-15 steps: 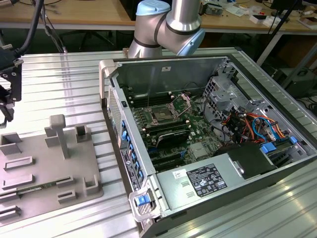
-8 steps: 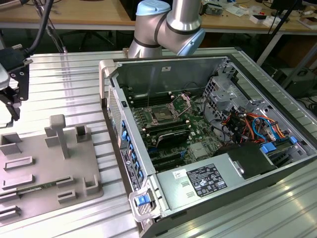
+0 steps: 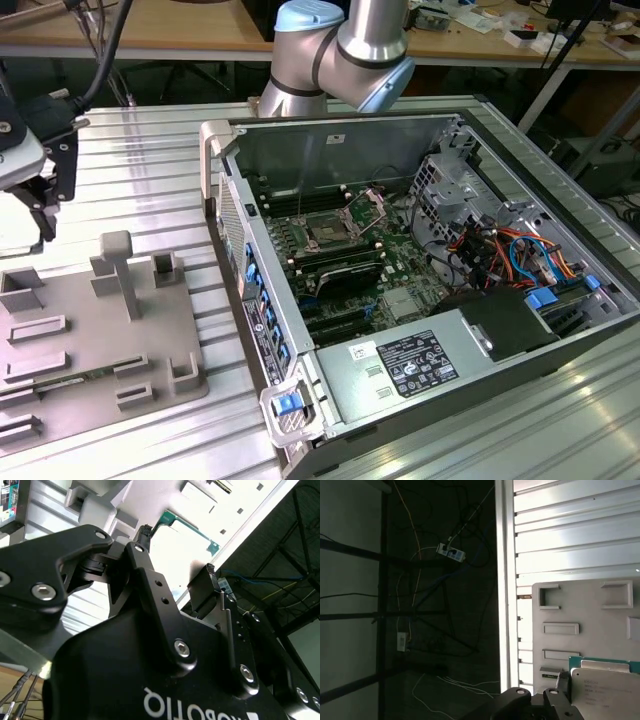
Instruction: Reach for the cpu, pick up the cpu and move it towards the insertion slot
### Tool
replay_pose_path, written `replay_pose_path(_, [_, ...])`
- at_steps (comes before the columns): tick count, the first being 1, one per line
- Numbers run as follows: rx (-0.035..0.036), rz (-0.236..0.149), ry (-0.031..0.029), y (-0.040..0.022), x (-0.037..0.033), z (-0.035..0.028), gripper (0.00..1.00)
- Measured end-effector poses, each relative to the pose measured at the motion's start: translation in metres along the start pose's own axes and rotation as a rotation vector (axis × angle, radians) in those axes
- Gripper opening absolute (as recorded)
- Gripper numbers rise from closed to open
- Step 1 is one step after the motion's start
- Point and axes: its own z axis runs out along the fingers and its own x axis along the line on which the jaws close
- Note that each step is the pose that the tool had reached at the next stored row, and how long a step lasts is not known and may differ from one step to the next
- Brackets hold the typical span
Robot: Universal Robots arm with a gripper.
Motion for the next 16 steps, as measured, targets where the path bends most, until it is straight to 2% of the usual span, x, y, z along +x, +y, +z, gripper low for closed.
replay_pose_path(16, [0.0000,0.000,0.0000,-0.0002,-0.0276,0.0005,0.55])
